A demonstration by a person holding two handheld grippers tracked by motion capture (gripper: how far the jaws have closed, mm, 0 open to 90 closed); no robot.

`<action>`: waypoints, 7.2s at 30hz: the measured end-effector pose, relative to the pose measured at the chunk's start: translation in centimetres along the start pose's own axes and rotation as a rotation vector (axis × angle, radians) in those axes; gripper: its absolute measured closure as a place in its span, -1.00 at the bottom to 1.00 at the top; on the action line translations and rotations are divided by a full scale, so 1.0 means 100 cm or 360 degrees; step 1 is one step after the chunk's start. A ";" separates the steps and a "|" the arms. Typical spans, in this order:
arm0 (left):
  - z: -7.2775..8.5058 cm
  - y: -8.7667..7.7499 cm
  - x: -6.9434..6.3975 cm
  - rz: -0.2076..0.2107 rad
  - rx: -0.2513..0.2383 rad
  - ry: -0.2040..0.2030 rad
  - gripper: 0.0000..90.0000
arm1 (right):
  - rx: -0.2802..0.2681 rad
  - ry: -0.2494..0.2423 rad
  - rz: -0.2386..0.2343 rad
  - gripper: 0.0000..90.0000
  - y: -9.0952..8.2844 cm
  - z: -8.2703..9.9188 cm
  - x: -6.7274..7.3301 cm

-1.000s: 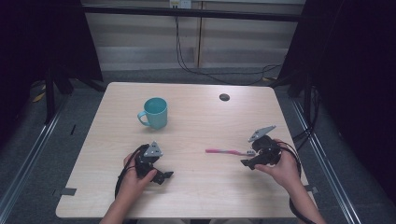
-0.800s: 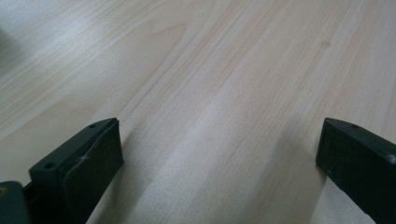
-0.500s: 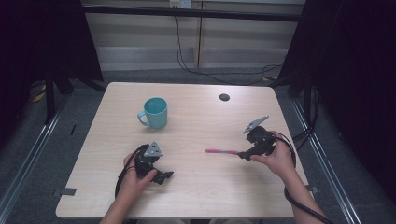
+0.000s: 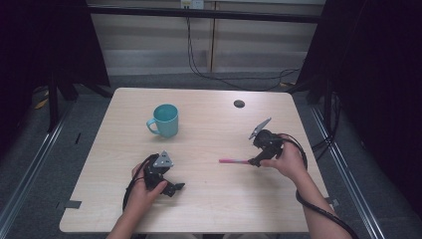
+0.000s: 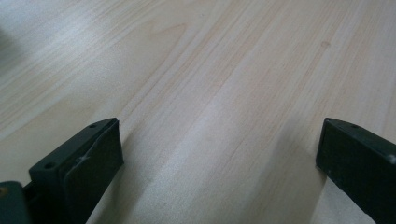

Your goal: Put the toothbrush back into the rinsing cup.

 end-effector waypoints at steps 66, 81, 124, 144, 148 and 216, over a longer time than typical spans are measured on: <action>0.000 0.000 0.000 -0.0008 -0.0003 -0.0012 -0.99 | 0.0421 -0.0258 -0.0269 0.77 0.030 0.004 0.006; 0.002 -0.002 -0.001 -0.0026 0.0002 -0.0021 -0.99 | 0.0381 -0.0254 -0.0223 0.80 0.012 -0.004 0.010; -0.019 -0.013 0.001 0.0007 0.0233 0.0080 -0.64 | 0.0378 -0.0353 -0.0185 0.80 -0.008 -0.029 0.035; -0.060 -0.021 -0.009 0.0090 0.0409 0.0303 -0.57 | 0.0392 -0.0359 -0.0189 0.80 -0.011 -0.031 0.038; -0.069 -0.022 -0.012 0.0076 0.0392 0.0371 -0.53 | 0.0395 -0.0353 -0.0192 0.80 -0.012 -0.032 0.039; -0.107 0.000 -0.027 -0.0042 0.0296 0.0806 0.74 | 0.0302 -0.0462 -0.0289 0.79 -0.006 -0.064 0.071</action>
Point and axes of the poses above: each handheld gripper's, and its own axes: y roughly forward along the jaws, z roughly out of its underside, x roughly to its left, the point moved 9 cm from there along y, roughly forward along the jaws, and after that the axes turned 8 degrees about -z, right-handed, at the moved point
